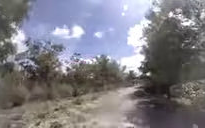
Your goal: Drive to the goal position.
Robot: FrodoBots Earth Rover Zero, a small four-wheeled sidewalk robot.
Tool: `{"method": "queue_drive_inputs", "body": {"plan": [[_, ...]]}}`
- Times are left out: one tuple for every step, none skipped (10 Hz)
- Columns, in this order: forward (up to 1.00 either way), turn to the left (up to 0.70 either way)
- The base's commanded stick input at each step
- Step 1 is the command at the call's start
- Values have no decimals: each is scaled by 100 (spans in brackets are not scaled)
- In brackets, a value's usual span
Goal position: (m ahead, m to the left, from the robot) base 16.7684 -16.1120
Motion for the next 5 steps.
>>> {"method": "queue_drive_inputs", "body": {"plan": [[70,0],[70,0],[70,0],[70,0],[70,0]]}}
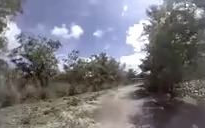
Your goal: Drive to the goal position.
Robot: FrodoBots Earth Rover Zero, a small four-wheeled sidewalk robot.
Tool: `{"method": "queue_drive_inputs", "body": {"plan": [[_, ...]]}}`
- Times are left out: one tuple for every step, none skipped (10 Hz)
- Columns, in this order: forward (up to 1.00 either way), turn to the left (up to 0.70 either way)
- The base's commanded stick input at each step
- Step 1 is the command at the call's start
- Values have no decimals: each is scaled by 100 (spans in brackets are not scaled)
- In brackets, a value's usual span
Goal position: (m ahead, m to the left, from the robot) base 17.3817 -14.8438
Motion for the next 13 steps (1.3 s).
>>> {"method": "queue_drive_inputs", "body": {"plan": [[70,0],[70,0],[70,0],[70,0],[70,0],[70,0],[70,-1],[70,-5],[70,-11],[70,-25],[70,-35],[70,-33],[70,-15]]}}
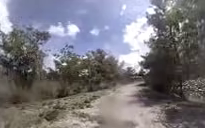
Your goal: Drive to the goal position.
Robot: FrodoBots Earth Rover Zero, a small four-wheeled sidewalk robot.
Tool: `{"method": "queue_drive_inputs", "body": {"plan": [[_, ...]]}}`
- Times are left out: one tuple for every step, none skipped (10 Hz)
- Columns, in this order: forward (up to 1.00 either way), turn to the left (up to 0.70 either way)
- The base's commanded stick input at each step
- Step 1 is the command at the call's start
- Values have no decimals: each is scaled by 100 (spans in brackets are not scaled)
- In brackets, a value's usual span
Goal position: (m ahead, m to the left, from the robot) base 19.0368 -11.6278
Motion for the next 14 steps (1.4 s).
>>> {"method": "queue_drive_inputs", "body": {"plan": [[70,0],[70,0],[70,0],[70,0],[70,0],[70,0],[70,0],[70,0],[70,0],[70,0],[70,0],[70,0],[70,0],[70,0]]}}
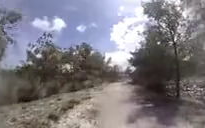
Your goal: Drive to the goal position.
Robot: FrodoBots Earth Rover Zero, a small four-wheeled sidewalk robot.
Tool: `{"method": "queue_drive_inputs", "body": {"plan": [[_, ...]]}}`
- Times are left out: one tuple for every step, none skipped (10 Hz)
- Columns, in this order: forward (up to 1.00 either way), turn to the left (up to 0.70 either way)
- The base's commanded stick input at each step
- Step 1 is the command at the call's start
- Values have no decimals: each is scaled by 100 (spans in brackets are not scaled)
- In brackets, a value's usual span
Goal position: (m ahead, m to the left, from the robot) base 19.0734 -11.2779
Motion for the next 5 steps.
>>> {"method": "queue_drive_inputs", "body": {"plan": [[70,0],[70,-15],[70,-30],[70,-34],[70,-35]]}}
